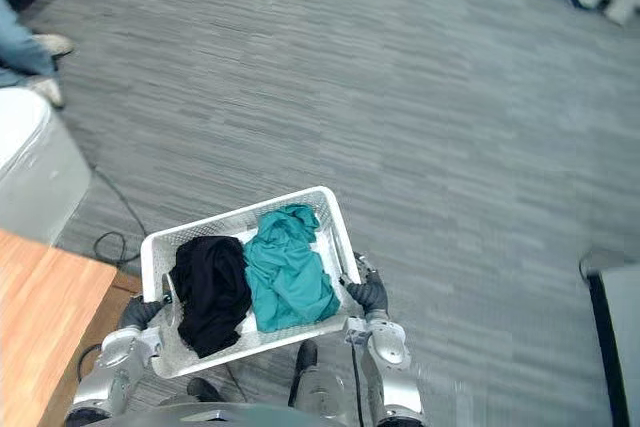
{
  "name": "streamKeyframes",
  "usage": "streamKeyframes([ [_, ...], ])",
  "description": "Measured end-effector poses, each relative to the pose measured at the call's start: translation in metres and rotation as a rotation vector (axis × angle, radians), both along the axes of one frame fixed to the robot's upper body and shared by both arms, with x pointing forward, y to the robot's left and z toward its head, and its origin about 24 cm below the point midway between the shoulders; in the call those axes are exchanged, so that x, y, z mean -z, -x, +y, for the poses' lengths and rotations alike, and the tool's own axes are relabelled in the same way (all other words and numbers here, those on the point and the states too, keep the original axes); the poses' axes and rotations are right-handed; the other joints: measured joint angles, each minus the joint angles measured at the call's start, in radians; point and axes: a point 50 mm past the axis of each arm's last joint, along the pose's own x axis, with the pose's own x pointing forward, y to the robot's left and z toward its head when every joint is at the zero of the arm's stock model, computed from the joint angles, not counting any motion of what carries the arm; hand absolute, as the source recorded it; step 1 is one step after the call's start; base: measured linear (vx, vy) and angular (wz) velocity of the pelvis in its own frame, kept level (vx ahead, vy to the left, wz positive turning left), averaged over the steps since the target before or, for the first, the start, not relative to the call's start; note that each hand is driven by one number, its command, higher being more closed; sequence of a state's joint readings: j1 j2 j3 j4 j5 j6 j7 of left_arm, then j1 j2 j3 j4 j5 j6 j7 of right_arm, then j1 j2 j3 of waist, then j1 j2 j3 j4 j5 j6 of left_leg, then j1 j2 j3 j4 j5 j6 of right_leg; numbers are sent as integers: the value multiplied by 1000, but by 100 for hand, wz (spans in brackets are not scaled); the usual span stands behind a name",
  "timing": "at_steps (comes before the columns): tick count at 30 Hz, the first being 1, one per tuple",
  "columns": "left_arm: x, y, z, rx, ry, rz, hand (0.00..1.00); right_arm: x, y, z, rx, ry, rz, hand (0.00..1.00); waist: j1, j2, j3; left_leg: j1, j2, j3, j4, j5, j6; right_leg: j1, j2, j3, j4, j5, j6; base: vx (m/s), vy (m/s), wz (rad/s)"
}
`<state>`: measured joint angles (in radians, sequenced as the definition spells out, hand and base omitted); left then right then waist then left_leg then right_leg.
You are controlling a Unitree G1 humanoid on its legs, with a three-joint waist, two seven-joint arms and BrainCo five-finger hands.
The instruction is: Pick up the laundry basket with both hands and put the clothes into the washing machine.
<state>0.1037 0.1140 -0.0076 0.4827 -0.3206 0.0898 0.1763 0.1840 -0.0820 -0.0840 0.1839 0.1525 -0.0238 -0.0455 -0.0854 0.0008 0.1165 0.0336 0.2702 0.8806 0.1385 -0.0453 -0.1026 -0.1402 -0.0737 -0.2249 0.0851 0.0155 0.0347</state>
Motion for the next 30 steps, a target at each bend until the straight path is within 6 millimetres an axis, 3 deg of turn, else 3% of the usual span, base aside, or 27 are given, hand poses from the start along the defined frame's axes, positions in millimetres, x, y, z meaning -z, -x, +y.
streamKeyframes([
  [4,2,-8,-12,44,10,4,100,5,16,-10,55,3,18,100,-18,1,-4,17,72,-19,83,-50,-36,32,35,-9,23,-45,-1,-80,-113,-12],
  [7,6,-1,-14,32,19,28,100,9,24,-9,57,-7,34,100,-17,31,3,6,191,-21,296,-103,1,13,71,16,118,-121,-38,-57,-67,-25],
  [8,9,6,-10,15,13,45,100,12,27,-6,52,-17,49,100,-1,49,13,-40,265,-77,477,-87,156,17,90,34,149,-134,-53,26,-112,-68],
  [9,13,14,-9,-8,19,65,100,13,30,-4,45,-17,56,100,13,48,15,-96,299,-212,614,-16,286,42,103,66,158,-145,-65,27,-107,-77],
  [10,14,19,-10,-18,28,73,100,14,31,-2,41,-19,62,100,18,59,21,-125,300,-294,667,36,289,57,113,86,162,-151,-75,102,-52,-80],
  [11,14,27,-10,-47,39,62,100,14,34,-5,33,-4,69,100,30,70,31,-186,267,-465,745,82,230,76,119,128,171,-165,-80,133,47,-87],
  [12,12,32,-14,-77,56,46,100,9,29,-4,18,5,54,100,33,93,32,-234,162,-580,790,-19,145,70,114,180,181,-168,-86,155,77,-95],
  [13,10,33,-14,-90,60,32,100,5,25,-4,13,10,35,100,37,98,35,-251,91,-628,782,-71,119,66,111,213,180,-167,-90,128,134,-115],
  [14,8,32,-12,-108,63,14,100,-1,19,-4,-13,24,8,100,59,99,34,-271,-50,-712,682,-142,98,54,104,271,171,-167,-91,106,127,-134],
  [15,7,34,-9,-135,71,0,100,-5,12,1,-47,24,-15,100,79,99,33,-281,-107,-722,521,-178,99,56,102,286,135,-166,-93,109,118,-128],
  [18,3,34,-2,-168,67,-24,100,-13,8,9,-79,18,-50,100,88,84,41,-304,-125,-718,171,-116,81,86,97,287,68,-158,-106,155,100,-74],
  [19,-1,32,-1,-171,67,-45,100,-15,8,8,-78,22,-60,100,91,81,39,-305,-126,-769,57,-80,28,84,100,295,78,-170,-85,278,212,-72],
  [20,-1,33,-3,-172,72,-50,100,-15,7,6,-79,32,-57,100,97,88,33,-318,-116,-811,57,-70,-2,89,106,321,97,-182,-66,317,256,-82],
  [21,0,33,-4,-175,73,-49,100,-15,6,7,-81,33,-58,100,101,85,29,-320,-118,-816,83,-48,2,88,102,342,120,-192,-56,382,331,-98],
  [22,2,38,-2,-188,76,-36,100,-16,5,8,-92,37,-61,100,102,73,11,-338,-146,-816,141,-22,31,64,84,388,181,-239,-33,370,336,-101],
  [24,3,41,-1,-199,80,-28,100,-12,8,10,-98,37,-46,100,95,41,-28,-342,-208,-773,207,-59,70,43,22,436,250,-310,17,346,318,-65],
  [25,3,41,0,-196,78,-25,100,-9,11,9,-88,31,-37,100,83,18,-36,-324,-245,-756,209,-85,91,22,-1,451,365,-331,31,345,251,-17],
  [26,3,41,2,-190,68,-24,100,-5,12,13,-79,13,-25,100,79,-19,-34,-288,-293,-730,205,-116,116,-71,-18,470,653,-323,54,489,325,-1],
  [27,2,38,4,-172,55,-21,100,-1,14,14,-74,4,-10,100,63,-41,-25,-237,-335,-726,195,-136,139,-126,-37,455,875,-230,43,412,265,8],
  [28,3,39,5,-167,51,-13,100,2,16,15,-70,-2,2,100,57,-45,-22,-208,-350,-726,190,-137,155,-136,-49,430,949,-189,24,502,272,20],
  [29,4,40,6,-162,48,0,100,6,18,16,-61,-12,23,100,55,-45,-9,-141,-371,-724,181,-164,187,-162,-64,364,1080,-185,-8,345,152,6],
  [30,4,40,6,-162,46,1,100,6,18,16,-63,-13,20,100,59,-45,-1,-112,-380,-726,164,-172,190,-177,-64,341,1111,-199,-26,510,216,-1],
])
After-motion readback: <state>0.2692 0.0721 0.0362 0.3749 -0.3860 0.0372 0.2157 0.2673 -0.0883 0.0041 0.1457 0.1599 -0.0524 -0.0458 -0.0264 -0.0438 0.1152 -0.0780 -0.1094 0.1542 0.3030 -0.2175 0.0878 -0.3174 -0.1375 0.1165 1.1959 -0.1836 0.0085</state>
